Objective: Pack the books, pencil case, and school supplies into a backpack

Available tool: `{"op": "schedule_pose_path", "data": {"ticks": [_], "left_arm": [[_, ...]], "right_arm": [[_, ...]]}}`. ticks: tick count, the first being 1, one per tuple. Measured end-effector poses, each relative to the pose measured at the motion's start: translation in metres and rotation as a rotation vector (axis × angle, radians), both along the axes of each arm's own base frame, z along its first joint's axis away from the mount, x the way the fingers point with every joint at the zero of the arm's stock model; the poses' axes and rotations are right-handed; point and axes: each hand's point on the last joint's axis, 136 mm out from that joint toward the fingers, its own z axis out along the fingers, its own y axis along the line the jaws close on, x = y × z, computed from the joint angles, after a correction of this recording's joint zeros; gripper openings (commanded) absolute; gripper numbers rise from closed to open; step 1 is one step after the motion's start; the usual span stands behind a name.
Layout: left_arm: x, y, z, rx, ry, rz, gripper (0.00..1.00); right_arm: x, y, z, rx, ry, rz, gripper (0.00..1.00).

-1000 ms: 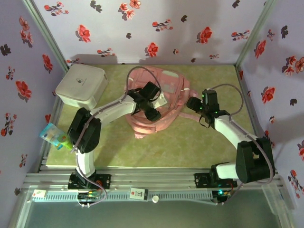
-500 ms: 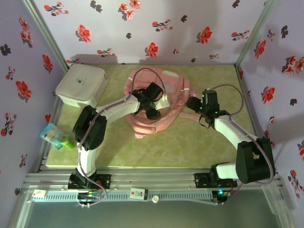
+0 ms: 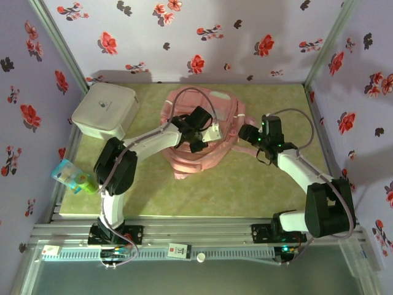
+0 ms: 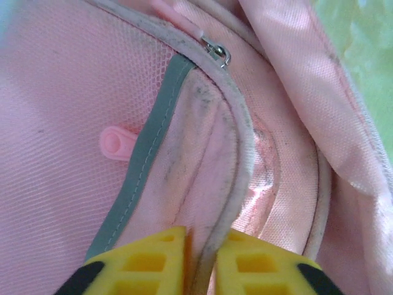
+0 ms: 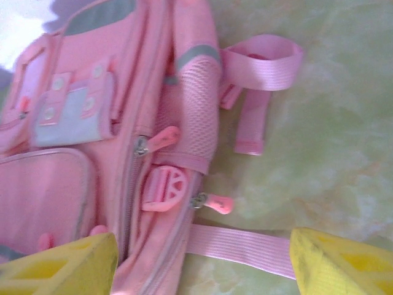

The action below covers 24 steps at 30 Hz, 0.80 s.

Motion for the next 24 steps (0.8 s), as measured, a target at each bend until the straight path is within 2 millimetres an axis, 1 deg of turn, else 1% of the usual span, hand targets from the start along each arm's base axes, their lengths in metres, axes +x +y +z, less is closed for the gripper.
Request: {"op": "schedule_pose_path", "data": {"ticks": [2, 5, 9, 13, 16, 20, 24], "left_arm": [[0.000, 0.002, 0.014, -0.030, -0.037, 0.006, 0.06], [0.000, 0.005, 0.031, -0.075, -0.084, 0.020, 0.04], [-0.003, 0.015, 0.044, -0.120, -0.108, 0.049, 0.02], [-0.006, 0.027, 0.051, -0.166, -0.110, 0.091, 0.00], [-0.005, 0.036, 0.055, -0.211, -0.103, 0.127, 0.00], [-0.003, 0.042, 0.057, -0.251, -0.087, 0.157, 0.00], [-0.002, 0.043, 0.056, -0.275, -0.073, 0.170, 0.00]], "right_arm": [[0.004, 0.007, 0.005, 0.025, -0.014, 0.028, 0.74], [0.016, 0.019, 0.010, 0.062, -0.039, 0.069, 0.74], [0.036, 0.034, 0.011, 0.105, -0.052, 0.123, 0.73], [0.059, 0.055, 0.007, 0.159, -0.040, 0.196, 0.73], [0.071, 0.069, 0.003, 0.209, -0.027, 0.252, 0.74], [0.076, 0.086, -0.008, 0.277, -0.007, 0.325, 0.79], [0.074, 0.098, -0.016, 0.328, 0.006, 0.394, 0.79]]}}
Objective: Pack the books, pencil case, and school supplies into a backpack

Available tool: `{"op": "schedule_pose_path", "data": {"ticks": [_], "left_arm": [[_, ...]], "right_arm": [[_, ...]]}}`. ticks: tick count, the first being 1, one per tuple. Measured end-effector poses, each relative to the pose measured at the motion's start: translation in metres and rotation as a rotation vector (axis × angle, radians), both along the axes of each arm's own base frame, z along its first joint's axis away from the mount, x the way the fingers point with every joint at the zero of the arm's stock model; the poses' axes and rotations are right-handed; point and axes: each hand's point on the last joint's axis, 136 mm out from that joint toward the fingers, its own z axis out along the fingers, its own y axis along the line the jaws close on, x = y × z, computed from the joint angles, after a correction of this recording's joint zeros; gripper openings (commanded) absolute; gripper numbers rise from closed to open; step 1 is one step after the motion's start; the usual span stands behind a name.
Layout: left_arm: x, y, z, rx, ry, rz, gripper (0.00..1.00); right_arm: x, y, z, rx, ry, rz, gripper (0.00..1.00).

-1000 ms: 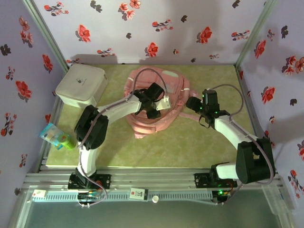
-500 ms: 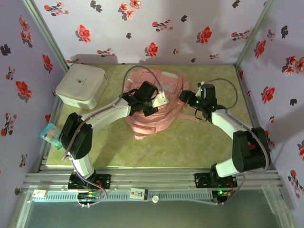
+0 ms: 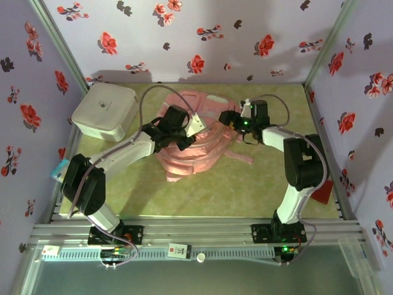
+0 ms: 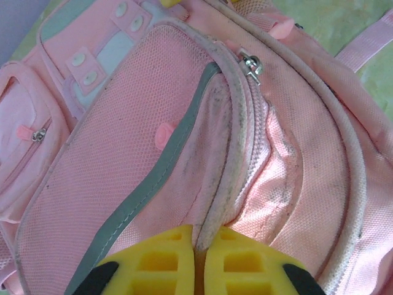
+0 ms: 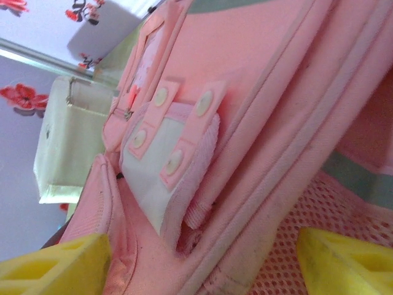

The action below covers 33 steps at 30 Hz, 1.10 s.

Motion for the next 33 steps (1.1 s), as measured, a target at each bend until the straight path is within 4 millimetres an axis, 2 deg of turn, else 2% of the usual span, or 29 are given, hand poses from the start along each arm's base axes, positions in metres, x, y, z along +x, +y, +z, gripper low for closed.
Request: {"op": "schedule_pose_path", "data": {"ticks": [7, 12, 15, 20, 25, 33], "left_arm": [[0.006, 0.005, 0.000, -0.027, 0.019, 0.029, 0.00], [0.012, 0.013, 0.001, -0.031, 0.022, 0.054, 0.00], [0.012, 0.013, 0.000, -0.031, 0.023, 0.055, 0.00], [0.011, 0.014, 0.000, -0.029, 0.028, 0.054, 0.00], [0.010, 0.013, 0.000, -0.037, 0.036, 0.045, 0.00], [0.009, 0.012, 0.000, -0.043, 0.042, 0.040, 0.00]], "right_arm": [[-0.005, 0.011, 0.009, 0.065, -0.034, 0.083, 0.76], [-0.022, 0.012, 0.015, 0.078, -0.045, 0.123, 0.71], [-0.027, 0.011, 0.017, 0.067, -0.060, 0.131, 0.64], [-0.032, 0.008, 0.019, 0.038, -0.077, 0.142, 0.47], [-0.035, 0.007, 0.014, 0.014, -0.067, 0.150, 0.36], [-0.037, 0.004, 0.006, -0.021, -0.061, 0.154, 0.28]]}}
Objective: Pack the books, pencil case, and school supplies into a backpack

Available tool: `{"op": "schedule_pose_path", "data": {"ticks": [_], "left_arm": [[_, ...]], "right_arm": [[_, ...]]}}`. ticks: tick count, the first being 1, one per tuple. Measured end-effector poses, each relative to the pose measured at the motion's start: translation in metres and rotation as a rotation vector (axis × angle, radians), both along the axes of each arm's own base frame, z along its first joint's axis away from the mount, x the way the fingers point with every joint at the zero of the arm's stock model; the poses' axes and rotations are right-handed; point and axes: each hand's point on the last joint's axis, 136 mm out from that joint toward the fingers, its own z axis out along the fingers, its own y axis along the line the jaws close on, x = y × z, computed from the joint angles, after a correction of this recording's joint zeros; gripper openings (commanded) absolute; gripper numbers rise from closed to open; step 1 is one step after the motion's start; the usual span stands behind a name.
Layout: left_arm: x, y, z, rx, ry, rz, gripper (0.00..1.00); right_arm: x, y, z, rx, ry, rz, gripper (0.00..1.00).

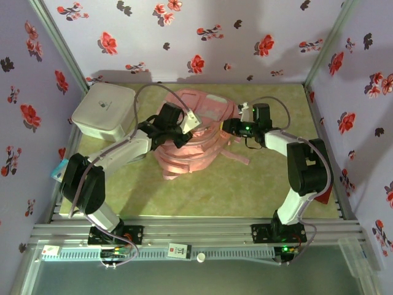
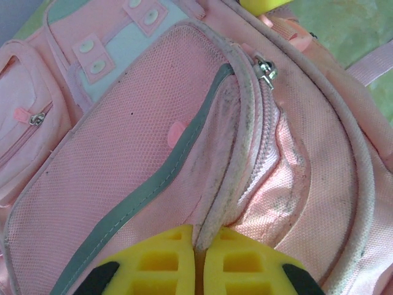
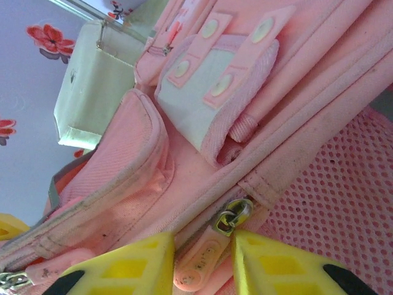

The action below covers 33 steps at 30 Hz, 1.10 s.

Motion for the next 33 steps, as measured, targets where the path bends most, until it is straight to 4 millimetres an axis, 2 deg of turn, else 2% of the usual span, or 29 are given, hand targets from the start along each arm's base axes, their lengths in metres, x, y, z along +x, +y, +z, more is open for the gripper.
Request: {"op": "schedule_pose_path", "data": {"ticks": [5, 9, 11, 16, 21, 24, 30, 33], "left_arm": [[-0.0004, -0.0005, 0.0000, -0.002, 0.002, -0.003, 0.00], [-0.0005, -0.0005, 0.0000, -0.002, 0.002, -0.003, 0.00], [-0.0004, -0.0003, 0.0000, -0.002, 0.002, -0.002, 0.00], [-0.0008, -0.0009, 0.0002, -0.007, 0.005, -0.006, 0.00], [-0.0009, -0.0011, 0.0002, -0.008, 0.006, -0.007, 0.00], [-0.0004, -0.0005, 0.0003, -0.010, 0.007, -0.005, 0.00], [0.0000, -0.0002, 0.0002, -0.019, 0.016, 0.009, 0.00], [-0.0005, -0.0008, 0.0001, -0.026, 0.024, 0.013, 0.00]], "right_arm": [[-0.0008, -0.0020, -0.0041, -0.019, 0.006, -0.005, 0.24], [-0.0006, -0.0036, -0.0065, -0.036, 0.006, -0.008, 0.35], [-0.0001, -0.0043, -0.0071, -0.044, 0.007, -0.011, 0.37], [0.0016, -0.0039, -0.0042, -0.045, 0.009, -0.011, 0.33], [0.0024, -0.0020, -0.0048, -0.040, 0.019, -0.004, 0.20], [0.0024, -0.0016, -0.0055, -0.037, 0.026, -0.003, 0.16], [0.0022, -0.0017, -0.0055, -0.019, 0.042, -0.021, 0.14], [-0.0057, -0.0002, -0.0080, -0.011, 0.057, -0.027, 0.13]]}}
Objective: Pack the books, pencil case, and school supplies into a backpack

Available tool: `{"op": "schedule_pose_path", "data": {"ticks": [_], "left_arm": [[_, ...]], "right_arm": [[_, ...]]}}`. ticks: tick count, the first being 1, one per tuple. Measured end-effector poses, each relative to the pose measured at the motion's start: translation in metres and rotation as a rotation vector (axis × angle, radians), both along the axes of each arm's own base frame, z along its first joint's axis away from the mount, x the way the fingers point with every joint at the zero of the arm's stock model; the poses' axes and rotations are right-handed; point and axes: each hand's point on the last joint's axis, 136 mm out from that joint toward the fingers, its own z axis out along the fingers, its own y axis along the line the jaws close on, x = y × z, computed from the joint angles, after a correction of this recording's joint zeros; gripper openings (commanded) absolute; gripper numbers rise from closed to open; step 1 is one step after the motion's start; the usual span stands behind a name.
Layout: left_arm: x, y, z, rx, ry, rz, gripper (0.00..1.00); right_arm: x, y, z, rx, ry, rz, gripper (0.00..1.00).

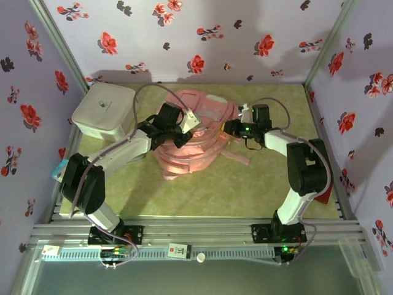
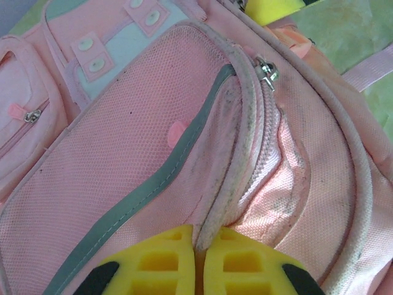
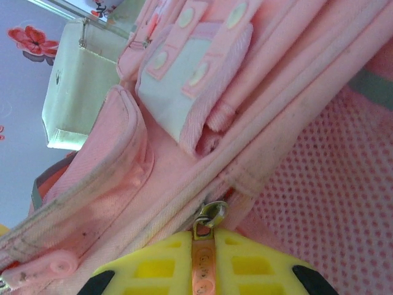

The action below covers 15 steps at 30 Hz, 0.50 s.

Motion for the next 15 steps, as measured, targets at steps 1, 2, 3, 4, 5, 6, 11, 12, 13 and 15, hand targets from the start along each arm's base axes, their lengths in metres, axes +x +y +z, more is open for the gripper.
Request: {"op": "schedule_pose_path", "data": {"ticks": [1, 2, 3, 4, 5, 6, 11, 12, 13, 15], "left_arm": [[0.000, 0.000, 0.000, -0.002, 0.001, 0.002, 0.00], [0.000, 0.000, -0.001, -0.003, 0.006, 0.004, 0.00], [0.000, -0.001, -0.001, -0.005, 0.008, 0.006, 0.00], [0.000, -0.001, -0.002, -0.006, 0.012, 0.008, 0.00], [0.000, -0.001, -0.003, -0.007, 0.016, 0.009, 0.00], [0.000, -0.002, -0.005, -0.007, 0.020, 0.008, 0.00], [0.000, -0.003, -0.008, -0.009, 0.032, 0.006, 0.00], [0.000, -0.004, -0.008, -0.011, 0.035, 0.005, 0.00], [0.000, -0.004, -0.009, -0.011, 0.036, 0.005, 0.00], [0.000, -0.004, -0.009, -0.012, 0.037, 0.003, 0.00]], "right_arm": [[-0.003, 0.002, 0.000, 0.003, 0.003, 0.002, 0.13], [-0.007, 0.004, 0.001, 0.005, 0.003, 0.003, 0.13], [-0.012, 0.006, 0.003, 0.008, 0.002, 0.007, 0.13], [-0.015, 0.008, 0.005, 0.010, -0.002, 0.011, 0.13], [-0.020, 0.011, 0.006, 0.015, -0.003, 0.015, 0.13], [-0.024, 0.013, 0.007, 0.020, -0.002, 0.018, 0.13], [-0.044, 0.024, 0.009, 0.024, -0.001, 0.041, 0.15], [-0.048, 0.024, 0.009, 0.021, -0.002, 0.043, 0.16], [-0.049, 0.024, 0.009, 0.012, -0.005, 0.041, 0.20], [-0.051, 0.022, 0.009, -0.014, -0.013, 0.032, 0.26]]}}
